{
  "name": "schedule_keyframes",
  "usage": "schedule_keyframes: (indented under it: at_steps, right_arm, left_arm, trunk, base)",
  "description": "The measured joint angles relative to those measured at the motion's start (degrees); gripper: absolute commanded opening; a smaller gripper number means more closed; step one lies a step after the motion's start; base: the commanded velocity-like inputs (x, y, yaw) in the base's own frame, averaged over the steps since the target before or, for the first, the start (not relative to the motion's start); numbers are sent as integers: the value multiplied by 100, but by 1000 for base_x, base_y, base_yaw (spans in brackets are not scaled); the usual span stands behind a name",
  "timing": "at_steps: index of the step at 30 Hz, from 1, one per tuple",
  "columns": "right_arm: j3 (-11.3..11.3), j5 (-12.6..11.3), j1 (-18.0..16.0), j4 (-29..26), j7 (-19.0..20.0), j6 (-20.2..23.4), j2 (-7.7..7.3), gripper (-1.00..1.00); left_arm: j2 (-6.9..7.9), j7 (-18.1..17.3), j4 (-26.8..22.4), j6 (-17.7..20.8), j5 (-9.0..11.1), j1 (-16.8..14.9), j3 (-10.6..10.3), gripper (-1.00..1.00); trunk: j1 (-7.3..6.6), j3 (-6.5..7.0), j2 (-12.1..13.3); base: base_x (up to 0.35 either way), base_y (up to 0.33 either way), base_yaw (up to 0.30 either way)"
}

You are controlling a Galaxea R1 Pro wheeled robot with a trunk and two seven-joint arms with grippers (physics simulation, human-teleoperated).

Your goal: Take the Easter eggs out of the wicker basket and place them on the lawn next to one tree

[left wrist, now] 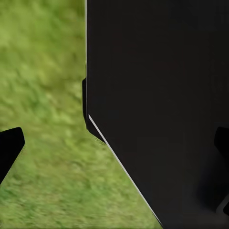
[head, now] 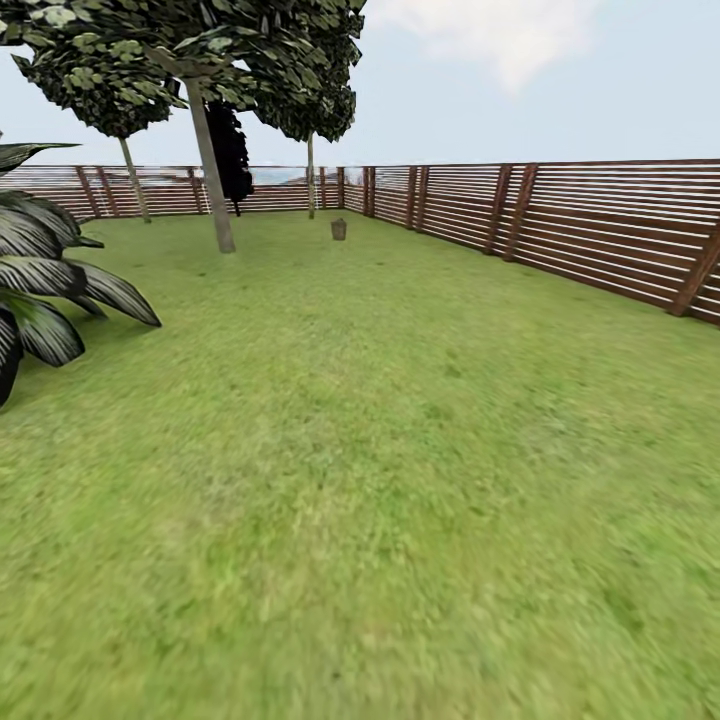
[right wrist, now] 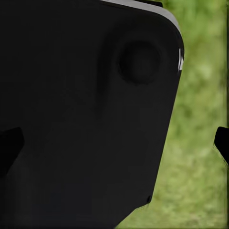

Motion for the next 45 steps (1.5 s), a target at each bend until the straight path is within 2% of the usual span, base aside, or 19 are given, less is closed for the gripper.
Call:
schedule_keyframes:
  at_steps: [11, 19, 27, 45]
  right_arm:
    - [-18, -24, 0, -7, -22, -8, -5, 100]
    - [-18, -32, 0, -22, -47, -25, -73, 100]
    - [-17, -18, 0, -23, -53, -26, -28, 100]
    - [-14, -24, 0, -19, -58, -26, -56, 100]
  left_arm:
    - [0, 1, 0, 0, 0, 0, 0, 100]
    - [0, -3, 0, 0, 0, 0, 0, 100]
    - [0, -3, 0, 0, 0, 0, 0, 100]
    - [0, -3, 0, 0, 0, 0, 0, 100]
  trunk:
    - [0, 0, 0]
    - [0, 0, 0]
    - [0, 0, 0]
    - [0, 0, 0]
  base:
    - [340, 0, 0]
    - [340, 0, 0]
    - [340, 0, 0]
    - [340, 0, 0]
